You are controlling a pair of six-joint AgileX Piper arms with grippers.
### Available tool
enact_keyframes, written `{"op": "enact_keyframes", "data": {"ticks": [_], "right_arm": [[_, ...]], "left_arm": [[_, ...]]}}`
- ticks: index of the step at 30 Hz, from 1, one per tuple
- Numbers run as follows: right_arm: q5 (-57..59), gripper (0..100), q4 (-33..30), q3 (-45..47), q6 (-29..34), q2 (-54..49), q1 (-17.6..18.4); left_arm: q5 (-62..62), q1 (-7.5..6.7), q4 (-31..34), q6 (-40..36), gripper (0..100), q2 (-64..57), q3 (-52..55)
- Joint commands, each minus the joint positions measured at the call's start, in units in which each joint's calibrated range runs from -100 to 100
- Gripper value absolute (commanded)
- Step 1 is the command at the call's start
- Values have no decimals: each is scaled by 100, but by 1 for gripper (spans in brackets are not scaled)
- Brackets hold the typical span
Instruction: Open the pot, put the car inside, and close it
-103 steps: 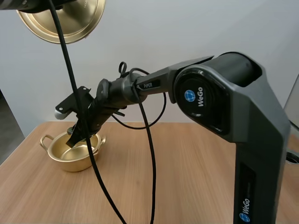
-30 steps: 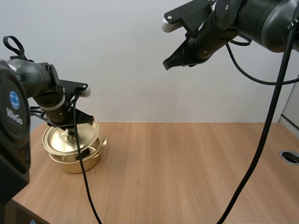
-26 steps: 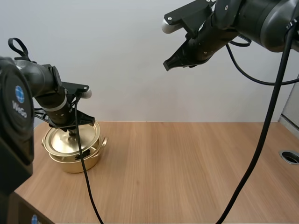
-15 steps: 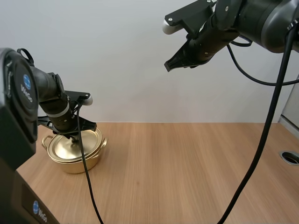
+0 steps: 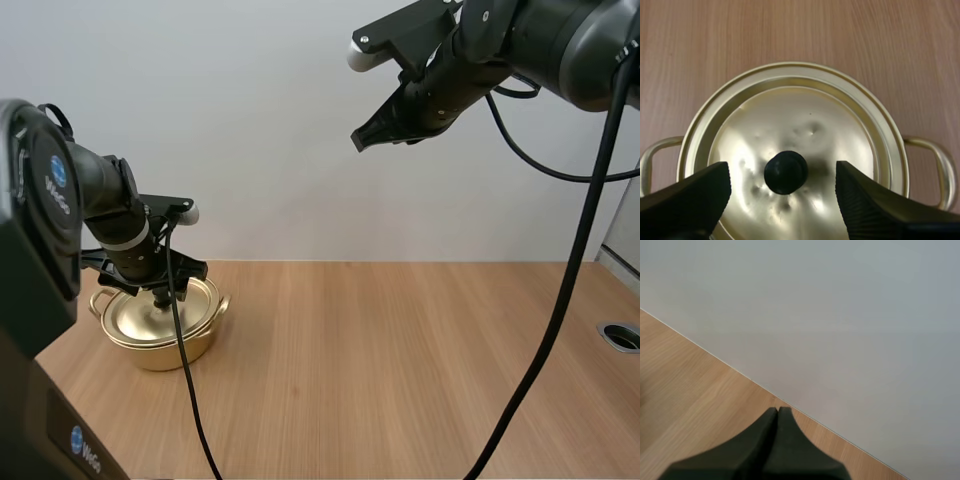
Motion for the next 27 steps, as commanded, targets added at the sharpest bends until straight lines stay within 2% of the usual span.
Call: {"op": "enact_keyframes", "data": {"ticks": [1,4,7,11,14,18,21,25,27], "right_arm": [[10,0,-87,1,173,-3,-1],[10,0,-261,1,253,-18,-1],[-45,0,-419,1,253,-73,-1],[-192,0,-487,1,253,-207,-1],[-448,0,-593,1,253,-333,-1],[-864,0,-865,1,253,-381,-1],[-1329,0,-933,1,253,-380,-1],[-1569,0,-937,1,244,-380,-1],[-1569,0,-1028,1,244,-404,-1]], "left_arm": [[-340,5,-79,-138,100,-222,-7],[-908,-4,-654,200,100,-798,-7],[-1272,-4,-1655,917,100,-1569,-7],[-860,-4,-3397,1994,100,-2828,-7],[-160,-4,-4275,2327,100,-3689,-7],[574,-4,-4304,2339,100,-4686,-7],[689,-4,-4291,2210,100,-5522,138],[1155,-4,-4012,1605,100,-6307,243],[1509,-12,-3811,1239,100,-6294,275]]}}
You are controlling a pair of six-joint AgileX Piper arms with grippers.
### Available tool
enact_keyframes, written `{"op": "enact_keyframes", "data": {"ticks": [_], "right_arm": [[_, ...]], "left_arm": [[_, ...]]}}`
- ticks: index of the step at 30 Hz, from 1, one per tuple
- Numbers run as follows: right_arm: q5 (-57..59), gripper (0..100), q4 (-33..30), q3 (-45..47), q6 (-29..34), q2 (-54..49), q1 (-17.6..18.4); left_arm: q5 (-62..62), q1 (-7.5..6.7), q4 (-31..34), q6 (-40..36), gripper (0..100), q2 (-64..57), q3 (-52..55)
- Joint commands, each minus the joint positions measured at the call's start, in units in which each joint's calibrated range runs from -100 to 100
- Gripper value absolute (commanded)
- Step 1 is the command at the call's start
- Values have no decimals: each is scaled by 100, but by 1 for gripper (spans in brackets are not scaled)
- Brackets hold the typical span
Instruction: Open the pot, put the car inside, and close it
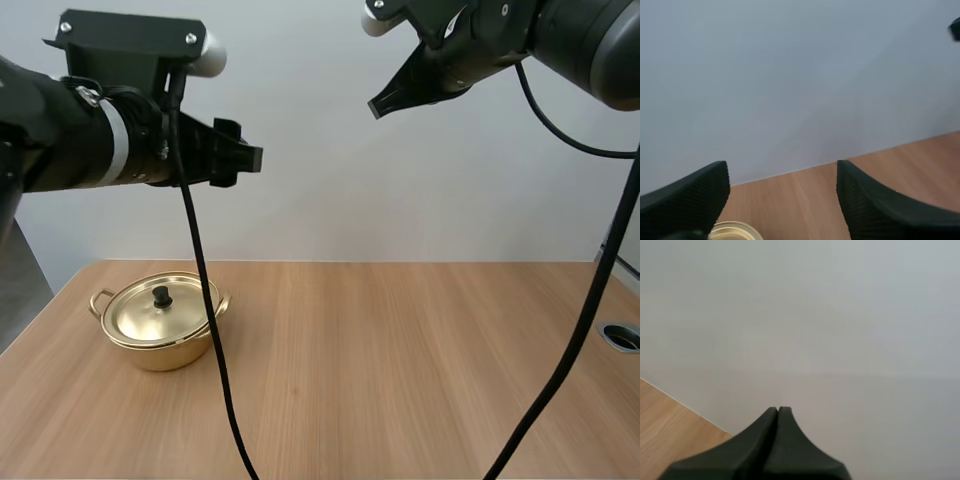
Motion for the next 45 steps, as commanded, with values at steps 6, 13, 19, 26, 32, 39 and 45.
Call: {"op": "enact_keyframes", "data": {"ticks": [6,13,19,26,32,39,45], "right_arm": [[1,0,-181,1,8,-128,-1],[487,0,-76,1,308,-679,-68],[1203,0,904,1,372,-1259,-218],[1950,0,1424,131,363,-2127,-218],[1890,0,1305,1363,237,-2862,-224],[1720,0,950,2808,104,-3230,-271],[1218,0,1156,3400,104,-3230,-522]], "left_arm": [[-1670,-329,763,-1061,100,-1338,715],[-3006,-1073,4490,-3306,100,-1709,1675],[-1859,-1071,8174,-6489,100,-2249,2480],[-3025,-1071,8013,-6701,100,-3446,2739],[-3552,-1071,7274,-5927,100,-3705,3718],[-5770,-1117,7232,-5938,100,-3721,5014],[-5896,-1168,7189,-5938,100,-3996,5803]]}}
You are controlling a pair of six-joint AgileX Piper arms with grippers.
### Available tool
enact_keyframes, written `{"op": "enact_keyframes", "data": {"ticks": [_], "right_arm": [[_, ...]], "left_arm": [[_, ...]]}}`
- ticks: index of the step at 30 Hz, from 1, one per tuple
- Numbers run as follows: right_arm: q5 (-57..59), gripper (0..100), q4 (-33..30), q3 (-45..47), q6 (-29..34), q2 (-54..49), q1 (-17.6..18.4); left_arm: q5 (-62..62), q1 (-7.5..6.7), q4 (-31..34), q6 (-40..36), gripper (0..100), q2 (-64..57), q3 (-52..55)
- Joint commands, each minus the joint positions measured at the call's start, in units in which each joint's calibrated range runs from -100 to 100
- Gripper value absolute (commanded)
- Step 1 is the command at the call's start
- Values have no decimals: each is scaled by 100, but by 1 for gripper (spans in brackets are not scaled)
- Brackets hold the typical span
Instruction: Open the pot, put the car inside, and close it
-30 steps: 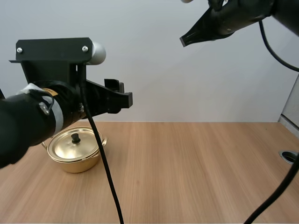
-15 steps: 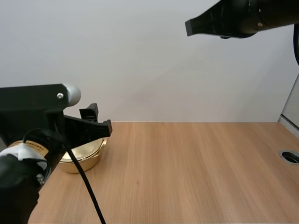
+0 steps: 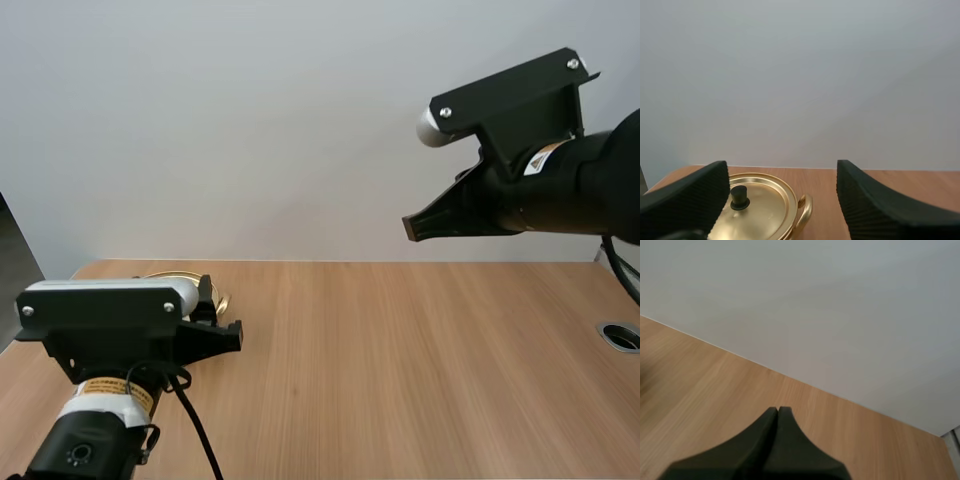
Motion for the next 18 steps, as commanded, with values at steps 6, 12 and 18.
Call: {"op": "enact_keyframes", "data": {"ticks": [6,12,18], "right_arm": [[-188,0,336,170,2,126,-288],[-132,0,347,170,2,114,-354],[-110,0,497,170,2,100,-354]], "left_arm": [[776,126,-11,-49,100,-344,264],[1282,45,-623,35,100,-344,250],[2076,30,-1958,1379,100,-344,250]]}}
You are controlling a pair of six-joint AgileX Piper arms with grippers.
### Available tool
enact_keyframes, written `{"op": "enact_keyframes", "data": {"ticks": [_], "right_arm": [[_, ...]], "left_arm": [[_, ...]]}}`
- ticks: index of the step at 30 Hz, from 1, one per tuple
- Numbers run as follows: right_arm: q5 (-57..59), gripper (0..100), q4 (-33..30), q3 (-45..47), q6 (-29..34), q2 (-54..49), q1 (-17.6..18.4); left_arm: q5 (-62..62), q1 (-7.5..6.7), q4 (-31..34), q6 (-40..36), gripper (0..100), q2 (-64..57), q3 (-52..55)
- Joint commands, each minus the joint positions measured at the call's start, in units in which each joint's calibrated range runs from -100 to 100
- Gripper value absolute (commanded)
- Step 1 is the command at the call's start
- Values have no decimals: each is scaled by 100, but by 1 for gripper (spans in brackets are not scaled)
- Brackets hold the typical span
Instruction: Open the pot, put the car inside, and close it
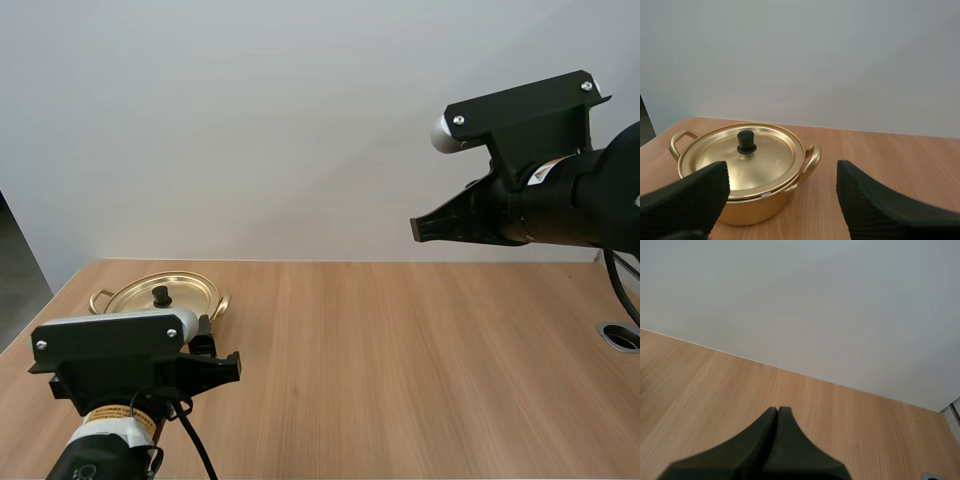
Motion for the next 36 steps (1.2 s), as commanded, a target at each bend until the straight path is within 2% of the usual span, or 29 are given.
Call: {"op": "enact_keyframes", "data": {"ticks": [1,3,8,12,19,26,27,28,30,31,32,36], "right_arm": [[-2,0,168,3,2,-3,-5],[-2,0,239,3,2,-3,-5],[-104,0,327,3,2,-3,-5],[-321,0,339,3,2,-3,-5],[-480,0,795,3,2,-249,-5],[-596,0,757,29,-146,-505,-5],[-639,0,757,77,-146,-542,-5],[-661,0,757,138,-146,-594,-5],[-681,0,757,354,-146,-691,-5],[-739,0,757,489,-146,-739,-5],[-803,0,757,606,-146,-770,-5],[-1017,0,768,1085,-263,-844,-5]], "left_arm": [[585,0,-1376,1251,100,0,6],[581,13,-1723,1501,100,0,6],[543,146,-1768,1529,100,0,6],[524,111,-1759,1529,100,0,6],[524,102,-1777,1501,100,0,6],[636,109,-1755,1529,100,0,6],[636,109,-1755,1529,87,0,6],[636,109,-1755,1529,69,0,6],[636,109,-1755,1529,30,0,6],[636,109,-1755,1529,4,0,6],[636,109,-1741,1501,1,0,6],[592,109,-1773,1501,0,0,6]]}}
